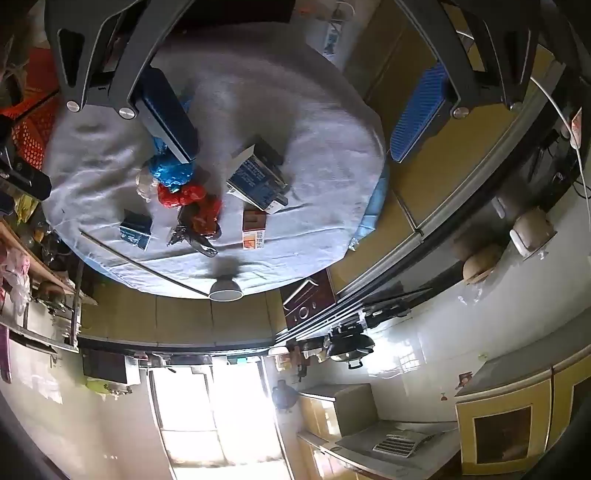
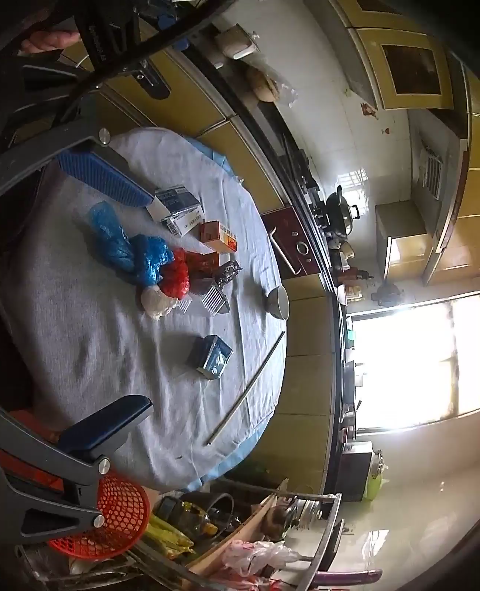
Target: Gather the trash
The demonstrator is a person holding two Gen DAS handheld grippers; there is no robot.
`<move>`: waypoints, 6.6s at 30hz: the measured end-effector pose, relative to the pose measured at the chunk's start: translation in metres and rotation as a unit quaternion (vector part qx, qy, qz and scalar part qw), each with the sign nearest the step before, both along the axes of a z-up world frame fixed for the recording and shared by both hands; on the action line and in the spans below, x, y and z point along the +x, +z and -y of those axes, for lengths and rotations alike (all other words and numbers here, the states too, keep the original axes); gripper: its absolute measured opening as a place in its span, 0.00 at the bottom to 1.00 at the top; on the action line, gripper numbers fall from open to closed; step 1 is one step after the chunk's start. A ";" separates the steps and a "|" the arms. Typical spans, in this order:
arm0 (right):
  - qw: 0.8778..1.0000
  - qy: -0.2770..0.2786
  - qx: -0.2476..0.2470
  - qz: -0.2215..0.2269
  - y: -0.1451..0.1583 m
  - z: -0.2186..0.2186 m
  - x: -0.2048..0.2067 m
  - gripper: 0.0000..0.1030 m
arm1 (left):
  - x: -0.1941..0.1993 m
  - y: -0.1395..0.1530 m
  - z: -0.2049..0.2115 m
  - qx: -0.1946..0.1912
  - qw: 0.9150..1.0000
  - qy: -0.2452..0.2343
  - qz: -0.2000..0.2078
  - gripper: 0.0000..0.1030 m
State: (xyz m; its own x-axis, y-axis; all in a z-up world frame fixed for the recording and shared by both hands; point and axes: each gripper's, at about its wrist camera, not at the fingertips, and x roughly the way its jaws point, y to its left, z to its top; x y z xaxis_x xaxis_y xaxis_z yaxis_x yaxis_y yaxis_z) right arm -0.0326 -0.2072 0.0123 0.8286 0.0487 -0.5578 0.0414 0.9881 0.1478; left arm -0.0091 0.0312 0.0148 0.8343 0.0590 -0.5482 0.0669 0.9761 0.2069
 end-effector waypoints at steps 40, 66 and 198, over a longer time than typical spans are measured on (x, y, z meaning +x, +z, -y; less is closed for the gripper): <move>0.999 0.001 0.020 -0.034 -0.016 0.006 0.004 1.00 | 0.006 -0.023 0.000 0.014 0.999 -0.002 -0.031 1.00; 0.997 -0.001 0.036 -0.061 -0.033 0.013 0.012 1.00 | 0.014 -0.036 0.004 0.011 0.999 -0.007 -0.049 1.00; 0.900 -0.272 0.332 -0.080 -0.174 0.347 -0.085 0.69 | 0.036 -0.110 0.390 -0.056 0.821 -0.504 -0.263 0.57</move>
